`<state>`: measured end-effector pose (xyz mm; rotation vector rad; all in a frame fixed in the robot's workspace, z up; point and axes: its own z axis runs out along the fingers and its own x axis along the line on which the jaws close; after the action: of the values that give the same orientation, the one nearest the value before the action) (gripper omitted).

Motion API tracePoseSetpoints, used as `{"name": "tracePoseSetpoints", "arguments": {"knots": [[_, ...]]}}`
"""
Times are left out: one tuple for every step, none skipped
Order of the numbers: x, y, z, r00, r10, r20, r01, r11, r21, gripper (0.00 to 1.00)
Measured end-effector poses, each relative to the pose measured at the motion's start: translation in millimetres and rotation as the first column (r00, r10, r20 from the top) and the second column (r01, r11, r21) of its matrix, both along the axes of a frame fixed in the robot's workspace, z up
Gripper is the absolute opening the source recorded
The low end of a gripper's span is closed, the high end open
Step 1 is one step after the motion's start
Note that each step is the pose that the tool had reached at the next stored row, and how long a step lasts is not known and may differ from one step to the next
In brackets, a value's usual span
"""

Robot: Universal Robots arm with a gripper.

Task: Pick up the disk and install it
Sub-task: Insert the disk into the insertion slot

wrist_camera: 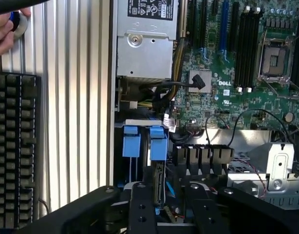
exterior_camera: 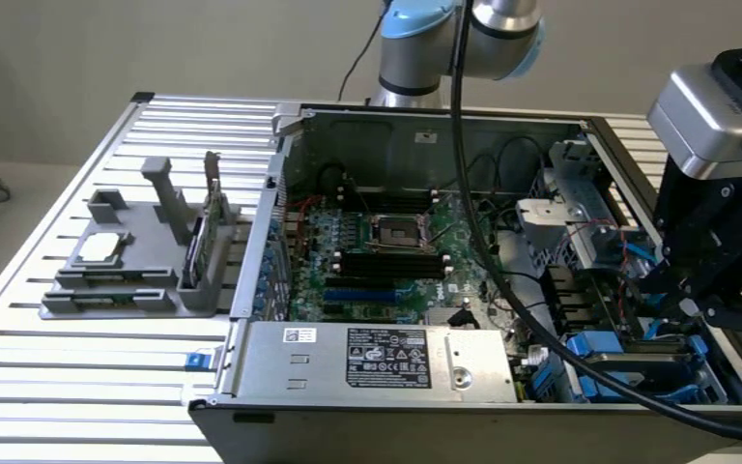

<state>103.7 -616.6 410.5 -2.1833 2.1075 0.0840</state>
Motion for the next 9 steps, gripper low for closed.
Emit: {"name": "tracePoseSetpoints", "arguments": {"knots": [[0.6, -0.1, -1.1, 1.0, 0.001, 0.0009, -0.001, 1.0, 0.0005, 0.26], [1.1, -0.2, -2.5, 1.0, 0.002, 0.0015, -0.002, 1.0, 0.0006, 0.26], [1.3, -0.2, -4.1, 1.0, 0.003, 0.0018, -0.003, 1.0, 0.0006, 0.2], [1.6, -0.3, -6.1, 1.0, 0.004, 0.0021, -0.004, 1.0, 0.0007, 0.14], [2.0, -0.3, -7.8, 1.0, 0.006, 0.0023, -0.006, 1.0, 0.0006, 0.11], [2.5, -0.3, -9.7, 1.0, 0.009, 0.0025, -0.009, 1.0, 0.0006, 0.11], [3.2, -0.3, -11.3, 0.9999, 0.012, 0.0026, -0.012, 0.9999, 0.0006, 0.11], [4.1, -0.3, -12.6, 0.9999, 0.016, 0.0028, -0.016, 0.9999, 0.0006, 0.11], [5.0, -0.3, -13.8, 0.9998, 0.02, 0.0029, -0.02, 0.9998, 0.0005, 0.11]]}}
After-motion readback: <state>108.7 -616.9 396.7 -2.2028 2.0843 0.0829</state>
